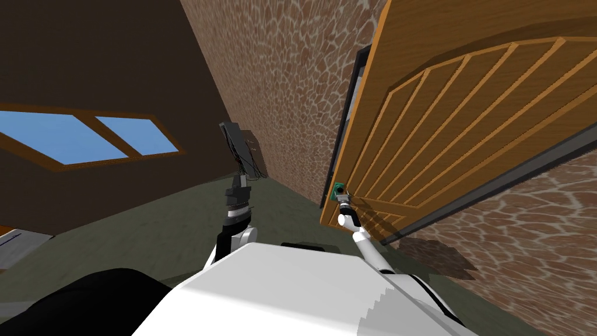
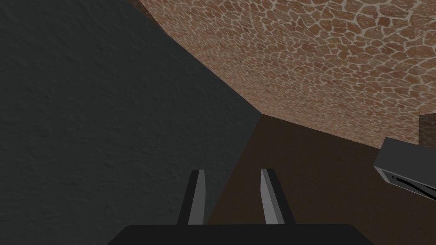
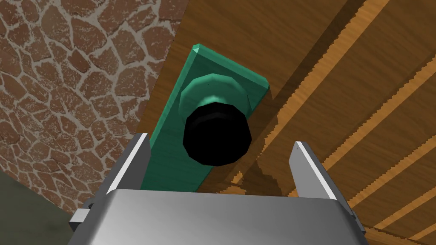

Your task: Pull the door open

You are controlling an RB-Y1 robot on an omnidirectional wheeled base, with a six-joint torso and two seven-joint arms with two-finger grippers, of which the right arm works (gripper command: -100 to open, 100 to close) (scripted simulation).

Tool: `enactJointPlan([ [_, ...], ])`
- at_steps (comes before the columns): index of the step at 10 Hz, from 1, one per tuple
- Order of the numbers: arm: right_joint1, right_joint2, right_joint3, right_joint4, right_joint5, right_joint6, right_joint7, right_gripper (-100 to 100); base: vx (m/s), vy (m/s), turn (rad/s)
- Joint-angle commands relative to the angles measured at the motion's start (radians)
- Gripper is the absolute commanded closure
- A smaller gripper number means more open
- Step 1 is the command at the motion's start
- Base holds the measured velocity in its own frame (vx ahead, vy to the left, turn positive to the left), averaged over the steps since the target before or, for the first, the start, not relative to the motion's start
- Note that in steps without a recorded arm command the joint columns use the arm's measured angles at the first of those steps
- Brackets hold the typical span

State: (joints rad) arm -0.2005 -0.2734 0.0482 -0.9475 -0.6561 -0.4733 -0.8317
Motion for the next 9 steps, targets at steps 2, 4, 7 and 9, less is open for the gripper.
enactJointPlan([
  [2,-0.002,0.018,0.008,-0.022,-0.049,0.017,-0.058,-100,-0.093,-0.029,0.008],
  [4,-0.002,0.032,0.013,-0.040,-0.083,0.029,-0.098,-100,-0.093,-0.029,0.009],
  [7,-0.002,0.050,0.019,-0.063,-0.128,0.044,-0.150,-100,-0.096,-0.020,0.005],
  [9,-0.001,0.064,0.025,-0.081,-0.164,0.056,-0.191,-100,-0.128,-0.021,0.008],
])
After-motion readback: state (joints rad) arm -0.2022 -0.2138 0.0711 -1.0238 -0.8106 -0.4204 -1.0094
